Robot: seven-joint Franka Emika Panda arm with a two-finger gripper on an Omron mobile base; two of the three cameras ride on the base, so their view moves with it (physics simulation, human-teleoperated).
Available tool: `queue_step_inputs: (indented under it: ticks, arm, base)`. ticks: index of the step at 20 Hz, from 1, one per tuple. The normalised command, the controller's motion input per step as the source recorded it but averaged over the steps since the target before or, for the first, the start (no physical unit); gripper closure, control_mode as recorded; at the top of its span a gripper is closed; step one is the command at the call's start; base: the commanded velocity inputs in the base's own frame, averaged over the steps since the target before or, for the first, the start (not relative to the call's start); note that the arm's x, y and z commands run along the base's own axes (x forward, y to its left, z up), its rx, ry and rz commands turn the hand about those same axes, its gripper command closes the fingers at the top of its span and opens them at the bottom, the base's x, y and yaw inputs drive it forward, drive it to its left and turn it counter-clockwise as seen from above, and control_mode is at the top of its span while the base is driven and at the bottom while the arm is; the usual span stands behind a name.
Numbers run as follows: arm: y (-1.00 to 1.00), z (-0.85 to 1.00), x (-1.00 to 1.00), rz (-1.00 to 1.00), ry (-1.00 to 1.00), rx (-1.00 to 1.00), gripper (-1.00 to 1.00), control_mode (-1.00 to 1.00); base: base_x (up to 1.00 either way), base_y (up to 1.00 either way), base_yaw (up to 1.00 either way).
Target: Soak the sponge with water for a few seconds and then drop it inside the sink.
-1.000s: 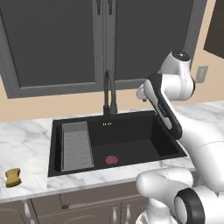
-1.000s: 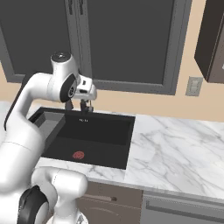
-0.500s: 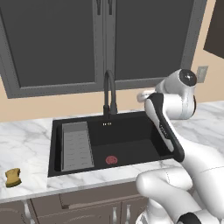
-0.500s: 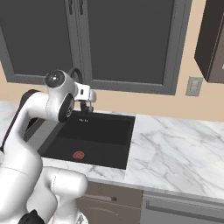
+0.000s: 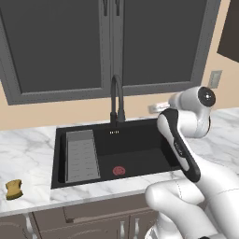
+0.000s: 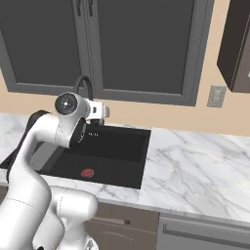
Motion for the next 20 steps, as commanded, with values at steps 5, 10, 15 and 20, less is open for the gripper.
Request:
queue_step_inputs:
  ticks: [5,10,15,20]
  arm:
    - [-0.16,0.0,0.0,0.13,-0.03,0.0,-1.0,-1.0]
    - [-0.05,0.0,0.0,0.14,-0.04,0.0,-1.0,-1.0]
    - [0.0,-0.06,0.05,0.12,-0.05,0.0,-1.0,-1.0]
    - [0.0,-0.19,0.07,0.09,-0.12,0.0,-1.0,-1.0]
  base:
    - [0.0,0.0,0.0]
    - [0.0,0.0,0.0]
    - [0.0,0.0,0.0]
    - [0.0,0.0,0.0]
